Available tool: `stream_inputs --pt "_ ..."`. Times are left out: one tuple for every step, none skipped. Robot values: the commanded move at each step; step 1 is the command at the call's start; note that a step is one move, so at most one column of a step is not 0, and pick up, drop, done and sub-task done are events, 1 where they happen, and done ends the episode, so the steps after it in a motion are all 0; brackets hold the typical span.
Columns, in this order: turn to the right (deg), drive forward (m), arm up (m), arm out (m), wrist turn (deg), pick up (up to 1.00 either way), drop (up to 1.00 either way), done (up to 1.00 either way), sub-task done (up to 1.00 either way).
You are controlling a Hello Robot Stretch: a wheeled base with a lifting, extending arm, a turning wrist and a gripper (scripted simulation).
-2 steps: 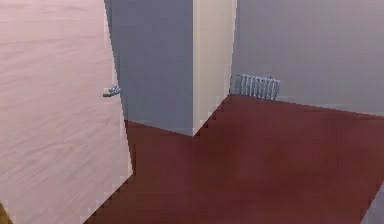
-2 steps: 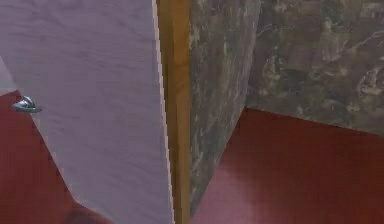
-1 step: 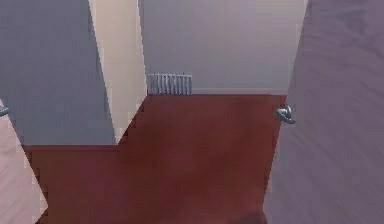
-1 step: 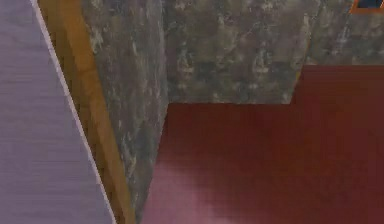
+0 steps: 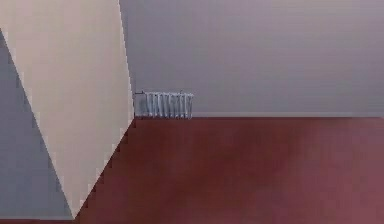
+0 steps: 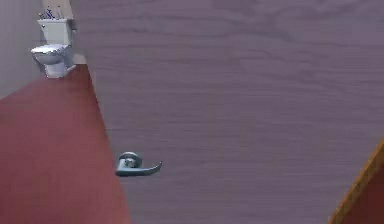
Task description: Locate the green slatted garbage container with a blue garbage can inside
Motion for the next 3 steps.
stream_inputs --pt "0.0 0.50 0.00 0.00 0.0 0.00 0.00 0.00 0.00" --pt "45.0 0.00 0.00 0.00 0.0 0.00 0.00 0.00 0.00" --pt "0.0 0.45 0.00 0.00 0.0 0.00 0.00 0.00 0.00"
